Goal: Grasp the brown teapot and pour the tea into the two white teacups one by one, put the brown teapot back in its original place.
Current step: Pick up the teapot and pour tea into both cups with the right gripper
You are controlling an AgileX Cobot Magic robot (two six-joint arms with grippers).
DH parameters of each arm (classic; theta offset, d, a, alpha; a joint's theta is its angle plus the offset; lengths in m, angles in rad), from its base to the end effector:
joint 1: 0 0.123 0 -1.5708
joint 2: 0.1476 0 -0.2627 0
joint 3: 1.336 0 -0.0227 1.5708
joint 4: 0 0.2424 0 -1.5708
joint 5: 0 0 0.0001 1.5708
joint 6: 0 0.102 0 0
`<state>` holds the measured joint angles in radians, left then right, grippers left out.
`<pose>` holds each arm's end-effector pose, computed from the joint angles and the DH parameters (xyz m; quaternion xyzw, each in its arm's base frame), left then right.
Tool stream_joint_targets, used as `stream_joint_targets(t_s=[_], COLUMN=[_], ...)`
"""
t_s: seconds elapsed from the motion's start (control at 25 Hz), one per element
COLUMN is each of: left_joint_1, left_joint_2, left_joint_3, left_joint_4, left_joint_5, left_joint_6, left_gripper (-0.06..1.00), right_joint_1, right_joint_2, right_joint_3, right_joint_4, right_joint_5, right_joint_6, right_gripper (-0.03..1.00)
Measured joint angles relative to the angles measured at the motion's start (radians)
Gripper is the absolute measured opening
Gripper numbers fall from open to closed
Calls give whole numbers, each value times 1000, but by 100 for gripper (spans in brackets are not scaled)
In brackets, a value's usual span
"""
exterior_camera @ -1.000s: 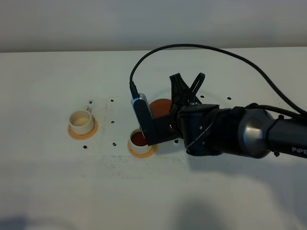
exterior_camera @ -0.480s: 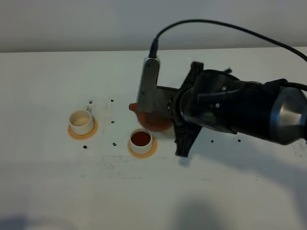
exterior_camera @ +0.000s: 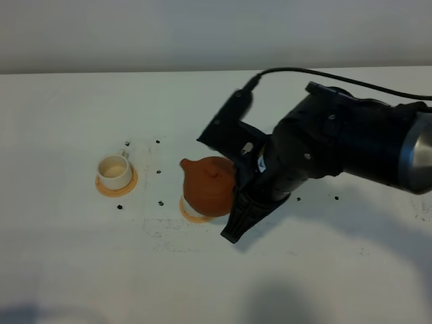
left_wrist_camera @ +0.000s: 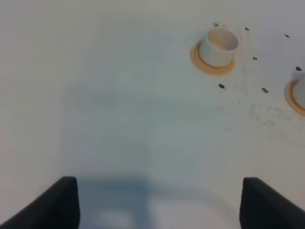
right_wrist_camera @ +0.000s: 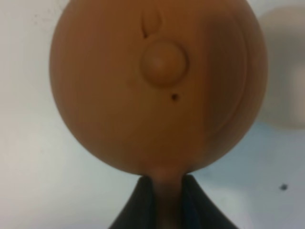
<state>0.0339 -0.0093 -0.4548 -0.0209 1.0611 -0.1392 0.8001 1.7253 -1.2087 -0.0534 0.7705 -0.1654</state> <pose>0.0234 -0.0011 0.2557 -0.0743 0.8593 -0.0371 0.5047 0.2430 0.2448 0.1985 -0.4697 0.8631 0.0368 0.1819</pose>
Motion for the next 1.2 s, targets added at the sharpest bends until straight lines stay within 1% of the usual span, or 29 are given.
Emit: stream_joint_targets(t_s=[0.32, 0.56, 0.76, 1.04, 1.12, 1.2], left_joint_1=[0, 0, 0, 0, 0, 0], left_joint_2=[0, 0, 0, 0, 0, 0], left_joint_3=[0, 0, 0, 0, 0, 0], left_joint_4=[0, 0, 0, 0, 0, 0], left_joint_5=[0, 0, 0, 0, 0, 0], left_joint_6=[0, 0, 0, 0, 0, 0], left_gripper=[68, 68, 68, 68, 68, 68], right_joint_1=[-58, -82, -87, -87, -87, -87], right_joint_2=[0, 0, 12, 85, 85, 85], right_joint_3=[146, 232, 276, 283, 271, 243], right_joint_4=[53, 81, 84, 83, 73, 53], right_joint_5=[-153, -237, -284, -294, -281, -243], right_joint_6=[0, 0, 0, 0, 0, 0], right_gripper=[10, 10, 10, 10, 10, 10])
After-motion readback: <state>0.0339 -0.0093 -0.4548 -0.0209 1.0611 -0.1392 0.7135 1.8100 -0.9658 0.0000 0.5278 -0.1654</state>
